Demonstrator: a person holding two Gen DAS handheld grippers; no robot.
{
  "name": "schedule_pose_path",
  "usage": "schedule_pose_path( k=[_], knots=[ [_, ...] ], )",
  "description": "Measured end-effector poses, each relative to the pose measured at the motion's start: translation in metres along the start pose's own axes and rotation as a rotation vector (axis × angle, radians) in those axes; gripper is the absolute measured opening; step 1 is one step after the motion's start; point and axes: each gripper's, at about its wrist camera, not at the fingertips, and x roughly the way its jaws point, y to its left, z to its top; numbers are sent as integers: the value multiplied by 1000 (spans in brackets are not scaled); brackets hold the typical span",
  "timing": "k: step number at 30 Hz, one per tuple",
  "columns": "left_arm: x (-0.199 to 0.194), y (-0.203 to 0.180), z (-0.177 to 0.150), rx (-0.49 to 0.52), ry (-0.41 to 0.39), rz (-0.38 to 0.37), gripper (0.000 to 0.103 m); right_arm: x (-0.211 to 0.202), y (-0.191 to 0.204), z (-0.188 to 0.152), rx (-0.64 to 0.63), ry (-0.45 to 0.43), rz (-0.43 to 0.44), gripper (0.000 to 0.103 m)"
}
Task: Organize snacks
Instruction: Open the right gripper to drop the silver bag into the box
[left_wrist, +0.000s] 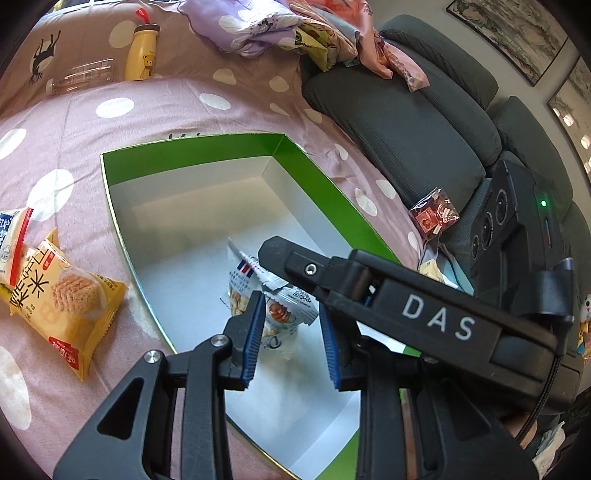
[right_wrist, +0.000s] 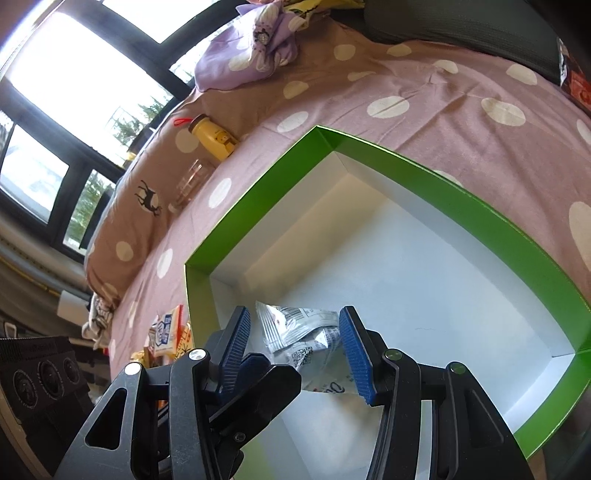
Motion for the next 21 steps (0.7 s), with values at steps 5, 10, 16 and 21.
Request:
schedule_pose_path(
  k=[5,10,16,21],
  knots=[
    [-9,-2,-3,8,-21,22,28,-5,7,-2,-29,-16,-15,54],
    [-30,4,-4,-2,-57,27,30,-15,20,-5,-56,-59,-56,54],
    [-70,14,-9,-16,-122,87,35,-26,43,-11,-115,-110,-60,53],
    [-106,35,-22,-54,-171,174,47,-25,65,-21,-178,-107,-48,53]
  ],
)
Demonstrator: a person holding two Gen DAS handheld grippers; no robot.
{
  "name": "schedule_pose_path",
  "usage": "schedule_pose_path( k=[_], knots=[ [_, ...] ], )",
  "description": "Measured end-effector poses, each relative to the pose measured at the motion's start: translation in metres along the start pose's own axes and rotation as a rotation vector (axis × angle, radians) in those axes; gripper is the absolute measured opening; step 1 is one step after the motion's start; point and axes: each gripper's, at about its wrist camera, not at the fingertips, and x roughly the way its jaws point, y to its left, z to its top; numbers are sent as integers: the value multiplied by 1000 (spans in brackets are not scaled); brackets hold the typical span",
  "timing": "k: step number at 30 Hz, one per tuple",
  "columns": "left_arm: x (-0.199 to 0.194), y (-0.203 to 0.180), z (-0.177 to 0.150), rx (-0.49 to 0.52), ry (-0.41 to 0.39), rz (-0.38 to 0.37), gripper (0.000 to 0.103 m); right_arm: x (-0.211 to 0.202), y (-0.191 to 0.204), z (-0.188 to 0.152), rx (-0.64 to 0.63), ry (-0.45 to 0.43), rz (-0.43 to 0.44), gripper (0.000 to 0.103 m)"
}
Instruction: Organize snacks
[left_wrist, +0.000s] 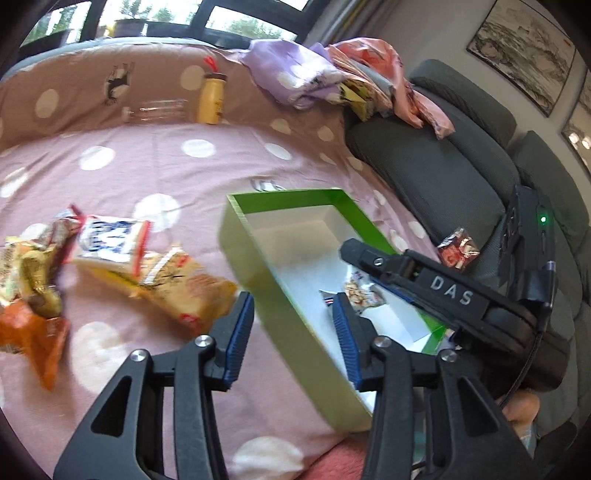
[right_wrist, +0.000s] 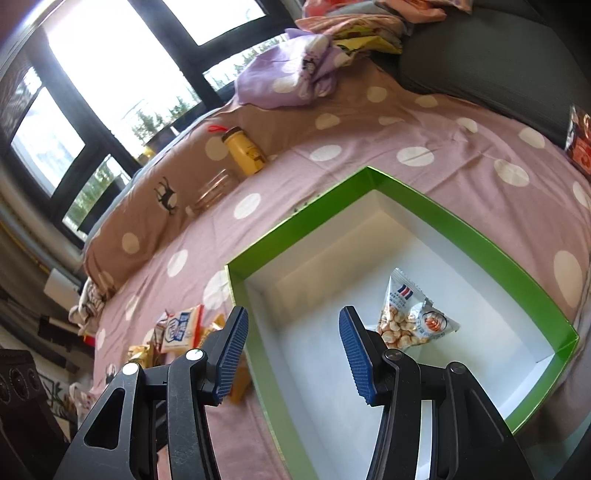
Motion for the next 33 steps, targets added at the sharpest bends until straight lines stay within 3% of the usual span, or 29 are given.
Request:
schedule_pose_path(
  k=[7,11,14,19,28,33],
  knots=[
    [-40,45,-18,-15,-47,192,75,7,35,-11,-94,28,20,54],
    [-59,79,-31,-66,-100,298,86,10,55,-19,-146,34,33,62],
    [-67,107,-41,-131,-128,338,87,14,67,-25,-181,45,40,69],
    [-75,150,-54,-271,-128,382,87,27,84,-35,-219,86,41,70],
    [-93,181,-60,-366,-137,420,92,55,101,-50,-179,187,69,72],
    [-96,192,-61,-410,-135,420,92,79,111,-59,-178,229,-8,72]
  ],
)
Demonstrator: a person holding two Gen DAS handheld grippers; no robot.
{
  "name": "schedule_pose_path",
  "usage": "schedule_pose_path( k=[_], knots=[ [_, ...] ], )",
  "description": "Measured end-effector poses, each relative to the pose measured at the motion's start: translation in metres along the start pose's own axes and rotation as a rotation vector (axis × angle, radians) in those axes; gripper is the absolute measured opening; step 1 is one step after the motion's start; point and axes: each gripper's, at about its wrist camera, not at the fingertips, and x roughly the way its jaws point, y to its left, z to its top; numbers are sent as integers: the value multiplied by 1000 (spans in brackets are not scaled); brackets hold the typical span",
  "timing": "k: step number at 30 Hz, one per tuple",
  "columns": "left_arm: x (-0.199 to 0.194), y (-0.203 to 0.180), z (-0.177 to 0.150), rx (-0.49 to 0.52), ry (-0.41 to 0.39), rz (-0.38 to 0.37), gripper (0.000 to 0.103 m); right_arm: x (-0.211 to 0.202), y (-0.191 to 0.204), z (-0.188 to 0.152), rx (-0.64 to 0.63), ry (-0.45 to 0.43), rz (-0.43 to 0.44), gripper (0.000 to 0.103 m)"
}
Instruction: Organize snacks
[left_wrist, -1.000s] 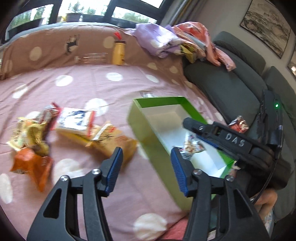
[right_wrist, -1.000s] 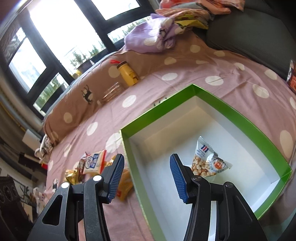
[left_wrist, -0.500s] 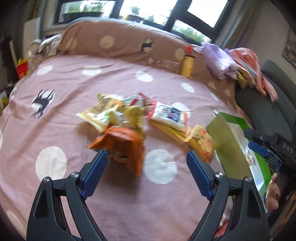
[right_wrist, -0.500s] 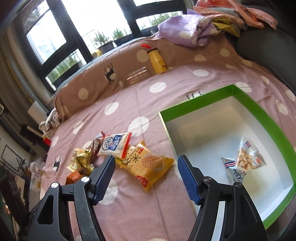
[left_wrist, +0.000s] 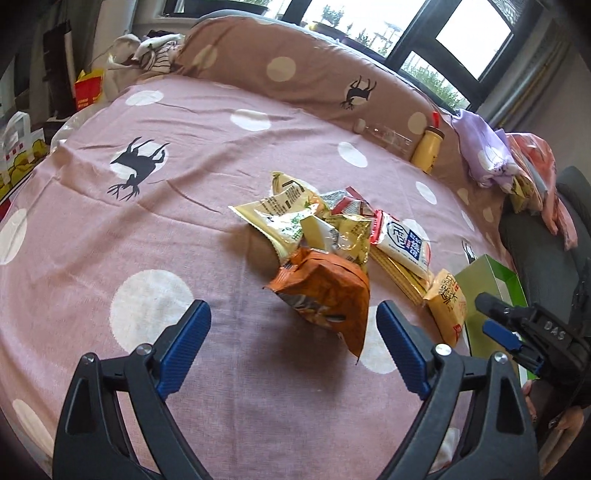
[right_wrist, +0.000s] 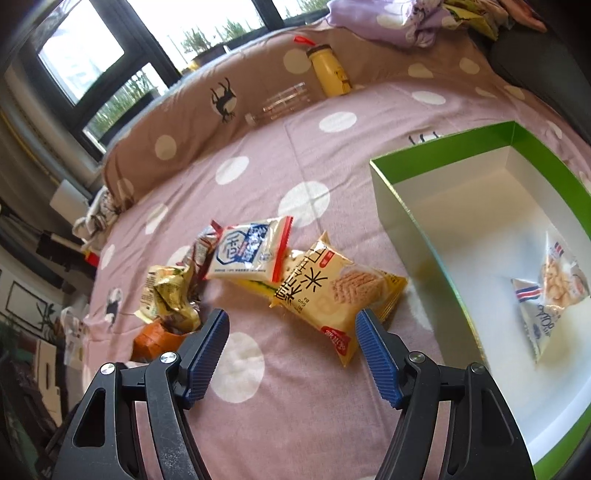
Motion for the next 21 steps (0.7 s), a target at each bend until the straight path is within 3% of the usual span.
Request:
schedule_pose_path(
  k=[5,8,12,21],
  knots=[
    [3,1,2,-17,22,-44,92,21,-6,4,125,23,-51,72],
    [5,-3,0,1,21,-7,92,30,-10,5,167,3,-113,73],
    [7,-7,-1,28,23,-5,92,46,-17,5,223,18,-137,86],
    [10,-6,-3,35,35,0,92,62,-12,11,215,-15,-223,90]
  ],
)
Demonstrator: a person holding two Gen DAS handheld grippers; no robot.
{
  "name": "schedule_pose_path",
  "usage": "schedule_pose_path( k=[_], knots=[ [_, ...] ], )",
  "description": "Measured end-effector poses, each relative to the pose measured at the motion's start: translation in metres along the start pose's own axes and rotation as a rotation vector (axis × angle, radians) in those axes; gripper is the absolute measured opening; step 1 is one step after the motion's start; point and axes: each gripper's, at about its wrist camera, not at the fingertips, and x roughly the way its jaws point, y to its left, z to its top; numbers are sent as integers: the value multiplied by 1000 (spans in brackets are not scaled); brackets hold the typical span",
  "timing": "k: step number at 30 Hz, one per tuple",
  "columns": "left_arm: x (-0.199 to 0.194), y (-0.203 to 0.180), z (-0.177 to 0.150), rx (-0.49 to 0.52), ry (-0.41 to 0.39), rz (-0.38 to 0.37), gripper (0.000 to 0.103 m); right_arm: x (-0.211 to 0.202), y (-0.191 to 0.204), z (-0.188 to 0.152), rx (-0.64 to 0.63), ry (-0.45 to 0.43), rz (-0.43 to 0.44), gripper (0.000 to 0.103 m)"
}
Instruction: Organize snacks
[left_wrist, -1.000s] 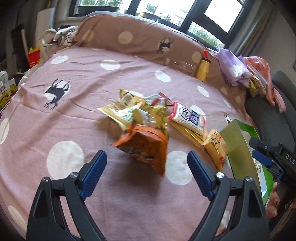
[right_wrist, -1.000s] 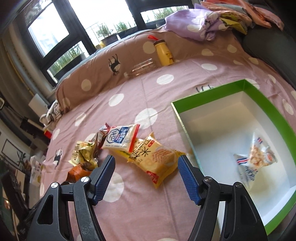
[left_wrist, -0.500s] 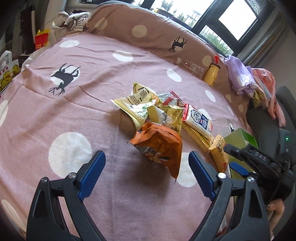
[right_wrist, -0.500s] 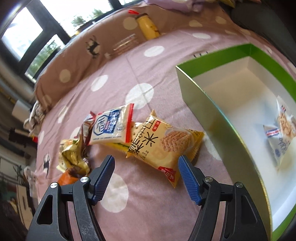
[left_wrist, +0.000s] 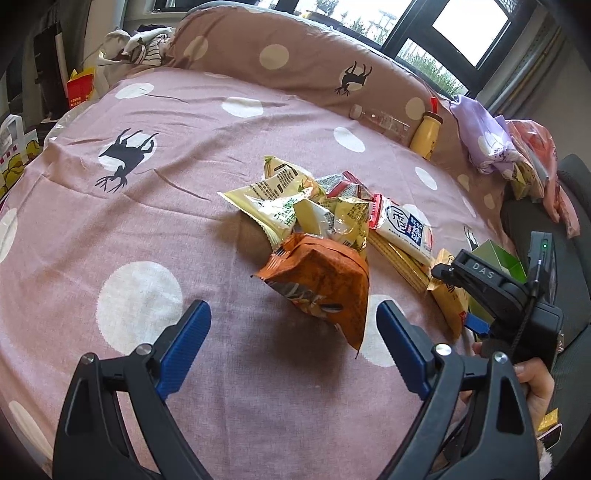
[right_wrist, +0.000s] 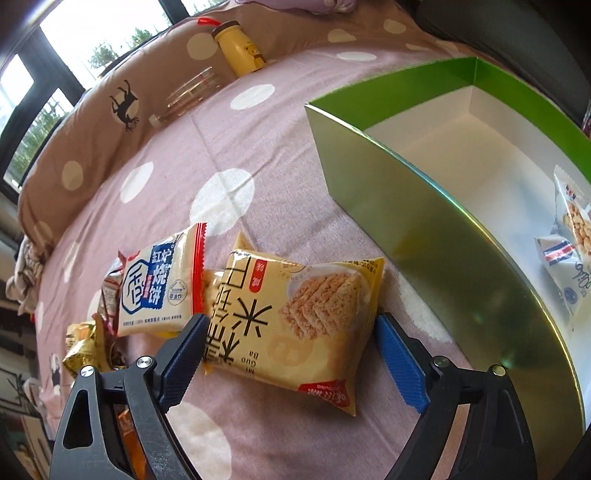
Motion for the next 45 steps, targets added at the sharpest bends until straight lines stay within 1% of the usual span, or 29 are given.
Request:
schedule_pose_path(
  k=[3,4,6,11,15,17,19,22,23,25,28,29,31,32,34,37,40,43,45],
  knots=[
    [0,1,-1,-7,3,3,92,2,3,-2,-28,-17,-14,89],
    [1,1,0,-9,4,4,92,1,4,-2,-43,-23,-17,88],
    [0,2,0,-11,4,1,92,-2,4,-3,-67,-22,11,77],
    [0,4,1,-24,4,1,92,-10,2,-9,-118,1,45,68],
    [-1,8,2,-39,1,0,92,-20,-2,-19,-145,61,153,67],
    [-2,9,3,-43,0,3,92,-27,-2,-24,-187,87,193,67],
    [-3,11,3,-49,-3,6,92,-35,5,-31,-255,115,248,67],
    [-3,11,3,-59,-5,3,92,-41,21,-46,-380,188,362,67],
    [-4,12,3,-60,-4,3,92,-42,27,-51,-416,208,385,67],
    [-4,11,2,-60,-5,8,92,-43,37,-60,-472,233,403,67],
    [-4,10,1,-53,-1,13,92,-40,50,-70,-549,253,372,67],
    [-4,10,1,-52,1,13,92,-38,50,-71,-557,260,369,67],
    [-4,9,0,-53,4,9,91,-38,47,-68,-549,266,363,72],
    [-4,8,-1,-54,7,4,91,-39,44,-66,-541,251,349,78],
    [-3,3,-2,-45,15,-13,91,-45,37,-60,-518,218,341,79],
    [-3,-6,-5,-18,25,-51,91,-55,24,-46,-456,193,403,80],
    [-3,-20,-10,14,39,-103,90,-61,12,-37,-399,149,429,80],
    [-3,-34,-16,40,54,-145,88,-62,5,-32,-353,144,461,80],
    [-1,-42,-19,62,68,-173,86,-60,5,-29,-329,164,496,80]
  ],
)
